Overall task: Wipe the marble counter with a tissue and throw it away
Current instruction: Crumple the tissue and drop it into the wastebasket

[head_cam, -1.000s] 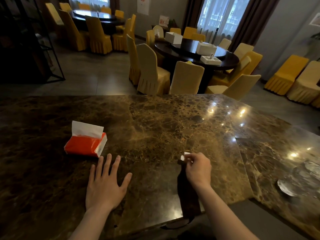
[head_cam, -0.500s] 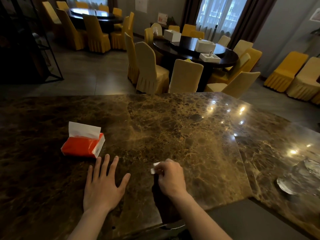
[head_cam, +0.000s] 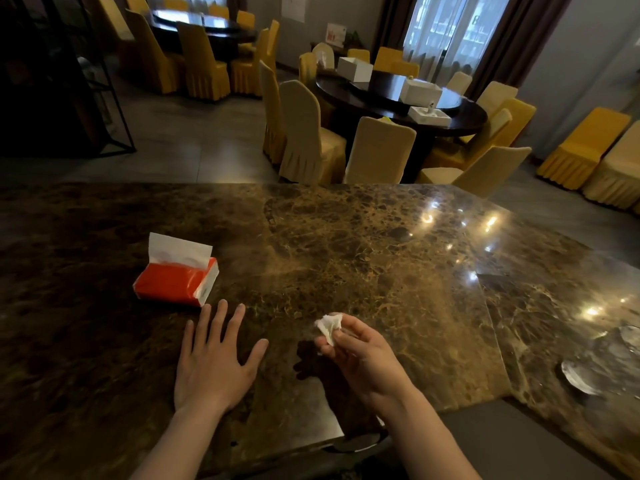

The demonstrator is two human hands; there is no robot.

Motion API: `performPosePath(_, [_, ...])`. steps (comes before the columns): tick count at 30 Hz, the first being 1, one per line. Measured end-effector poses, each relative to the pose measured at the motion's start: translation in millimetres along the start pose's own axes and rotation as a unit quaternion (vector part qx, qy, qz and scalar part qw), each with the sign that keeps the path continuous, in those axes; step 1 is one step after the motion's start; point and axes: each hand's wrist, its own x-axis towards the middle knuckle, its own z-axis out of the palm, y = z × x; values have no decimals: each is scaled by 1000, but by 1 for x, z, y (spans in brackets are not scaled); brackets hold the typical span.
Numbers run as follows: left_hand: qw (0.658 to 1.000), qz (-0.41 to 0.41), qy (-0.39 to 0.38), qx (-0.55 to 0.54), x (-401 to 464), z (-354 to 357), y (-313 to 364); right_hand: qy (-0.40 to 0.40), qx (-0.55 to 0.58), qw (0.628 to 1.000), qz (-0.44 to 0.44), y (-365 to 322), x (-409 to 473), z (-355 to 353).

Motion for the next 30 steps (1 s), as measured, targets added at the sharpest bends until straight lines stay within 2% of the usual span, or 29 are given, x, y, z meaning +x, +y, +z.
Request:
performPosePath(4, [1000,2,0,6,0,0,0,8,-41,999,1,0,-5,9])
performPosePath(7, [1000,3,-4,8,0,0,-2,19,-133,991,-13,-1,-12,18])
performPosePath(10, [1000,7,-22,7,1,-3,-3,49,-258,964,-43,0,-23,29])
performPosePath(13, [999,11,-30,-10,0,-7,-2,64,-388,915,-92,5,-39,38])
performPosePath(17, [999,12,-36,-10,-4,-9,0,0,-533,831,-157,27,-68,40])
performPosePath(23, [999,20,-37,-4,-6,-11,-1,-109,-579,793,-153,91,-103,35])
performPosePath(27, [999,21,-38,-2,-5,-12,-1,-148,-615,766,-118,135,-106,27])
performPosePath(30, [999,20,-39,-1,-5,-10,-2,-156,-658,728,-116,163,-105,18])
